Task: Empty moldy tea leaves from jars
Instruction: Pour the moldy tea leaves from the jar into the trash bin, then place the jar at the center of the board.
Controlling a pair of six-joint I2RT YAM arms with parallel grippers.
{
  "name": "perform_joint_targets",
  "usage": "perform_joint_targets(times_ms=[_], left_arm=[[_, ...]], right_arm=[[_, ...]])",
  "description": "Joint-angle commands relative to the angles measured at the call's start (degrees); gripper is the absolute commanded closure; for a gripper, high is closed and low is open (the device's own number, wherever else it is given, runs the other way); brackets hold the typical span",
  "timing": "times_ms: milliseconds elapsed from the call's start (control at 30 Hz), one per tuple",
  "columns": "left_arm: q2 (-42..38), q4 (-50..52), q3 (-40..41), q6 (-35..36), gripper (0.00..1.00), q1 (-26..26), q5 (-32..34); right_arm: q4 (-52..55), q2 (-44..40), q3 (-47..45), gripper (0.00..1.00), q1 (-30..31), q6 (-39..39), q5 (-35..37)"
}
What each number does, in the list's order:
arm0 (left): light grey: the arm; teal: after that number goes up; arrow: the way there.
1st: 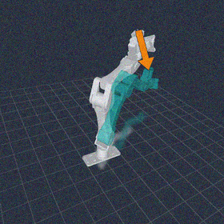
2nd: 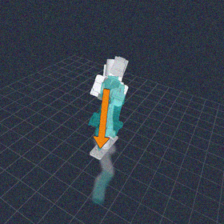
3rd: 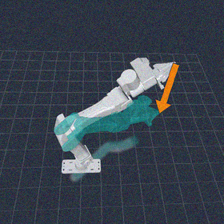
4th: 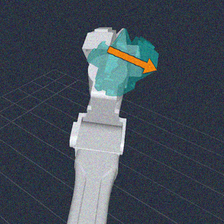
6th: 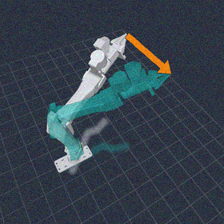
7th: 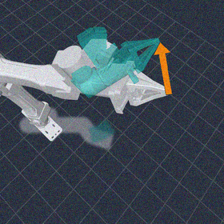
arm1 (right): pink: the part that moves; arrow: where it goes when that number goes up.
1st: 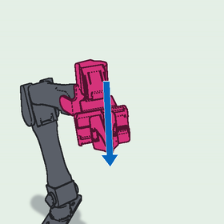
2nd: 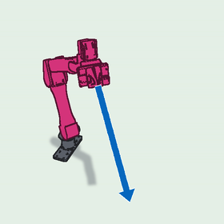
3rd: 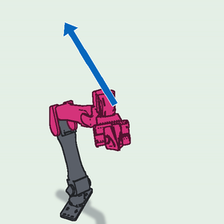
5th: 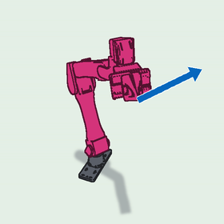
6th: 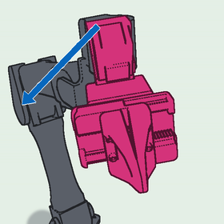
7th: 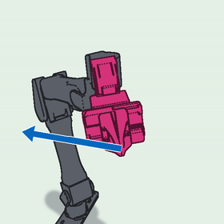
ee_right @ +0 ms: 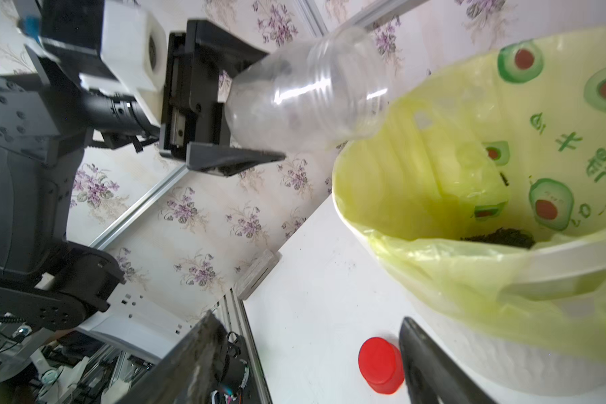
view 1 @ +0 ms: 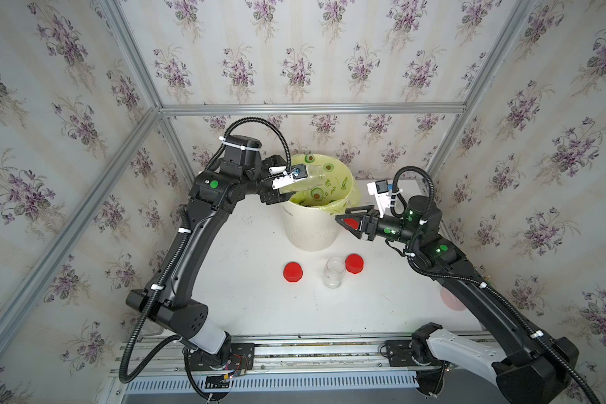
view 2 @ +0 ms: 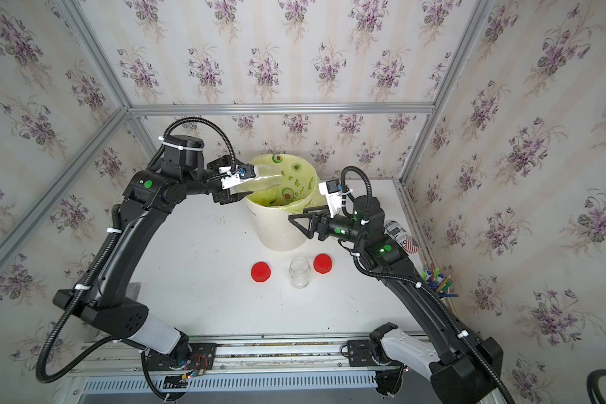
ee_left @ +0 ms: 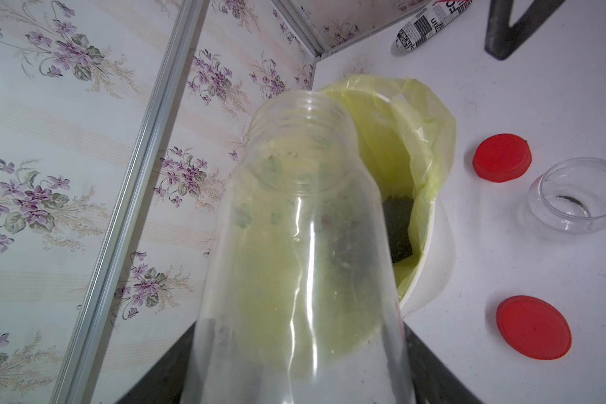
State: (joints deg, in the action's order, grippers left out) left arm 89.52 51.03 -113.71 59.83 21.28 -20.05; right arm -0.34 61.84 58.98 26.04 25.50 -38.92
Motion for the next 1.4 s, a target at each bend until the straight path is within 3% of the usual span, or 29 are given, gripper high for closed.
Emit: perform_joint_targets(times_ms=[0,433,1367], left_arm=[[-1.9,-5.1,2.5,-2.3,0.25,-0.7,-6.6],[-9.5,-12.4,13.3,-5.4,0.24,-1.8,-12.7],[-11.2,-13.7,14.7,-7.1,0.23,-1.8,-15.7]], right_arm=[[-0.4,0.8,2.1,0.22,-1.6,-1.1,-4.9],[-0.4,9.8,12.7,0.41,-4.7,-0.7,-9.4],[-3.1,21.0,22.2,0.46,-1.8,1.7,-15.6]])
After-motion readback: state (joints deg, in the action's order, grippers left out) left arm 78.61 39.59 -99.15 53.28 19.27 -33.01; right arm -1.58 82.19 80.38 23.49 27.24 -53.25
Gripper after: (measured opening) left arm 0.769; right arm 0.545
